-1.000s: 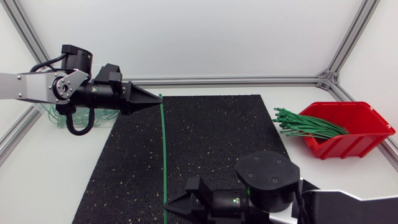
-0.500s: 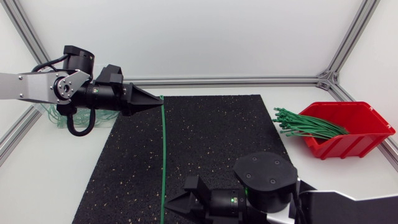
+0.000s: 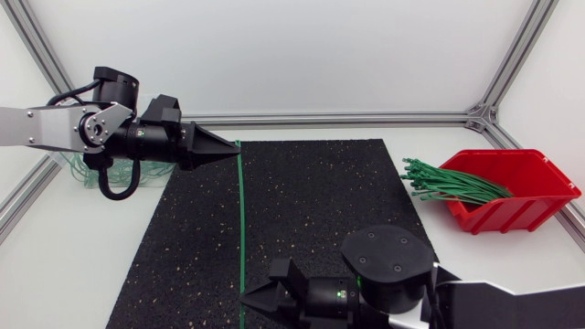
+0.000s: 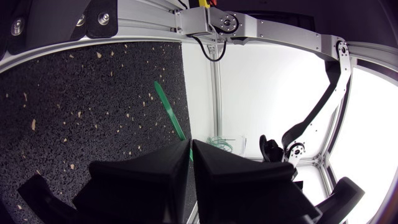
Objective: Take a green cable tie from the red box, thread the tail through the head to close it, then place it in the transparent bin on the left.
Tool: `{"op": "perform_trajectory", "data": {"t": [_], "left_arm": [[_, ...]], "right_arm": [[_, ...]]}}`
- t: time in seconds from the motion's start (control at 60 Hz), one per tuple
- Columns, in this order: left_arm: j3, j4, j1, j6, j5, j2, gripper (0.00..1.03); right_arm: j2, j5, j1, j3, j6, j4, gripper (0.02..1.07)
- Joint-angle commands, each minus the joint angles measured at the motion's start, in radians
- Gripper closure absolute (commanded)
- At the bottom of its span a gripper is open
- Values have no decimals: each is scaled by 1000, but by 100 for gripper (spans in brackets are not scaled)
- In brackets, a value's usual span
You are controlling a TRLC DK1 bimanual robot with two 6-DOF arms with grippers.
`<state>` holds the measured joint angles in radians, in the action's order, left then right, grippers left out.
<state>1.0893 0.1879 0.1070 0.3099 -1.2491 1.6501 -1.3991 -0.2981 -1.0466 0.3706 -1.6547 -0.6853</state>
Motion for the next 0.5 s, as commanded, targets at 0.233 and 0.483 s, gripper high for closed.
{"op": "perform_trajectory", "data": {"t": [0.233, 0.483], "left_arm": [[-2, 13, 0, -26, -16, -15, 100], [3, 13, 5, -26, -19, -9, 100]], "right_arm": [[-5, 16, -13, -35, -34, -13, 63], [-9, 22, -23, -30, -33, -17, 63]]}}
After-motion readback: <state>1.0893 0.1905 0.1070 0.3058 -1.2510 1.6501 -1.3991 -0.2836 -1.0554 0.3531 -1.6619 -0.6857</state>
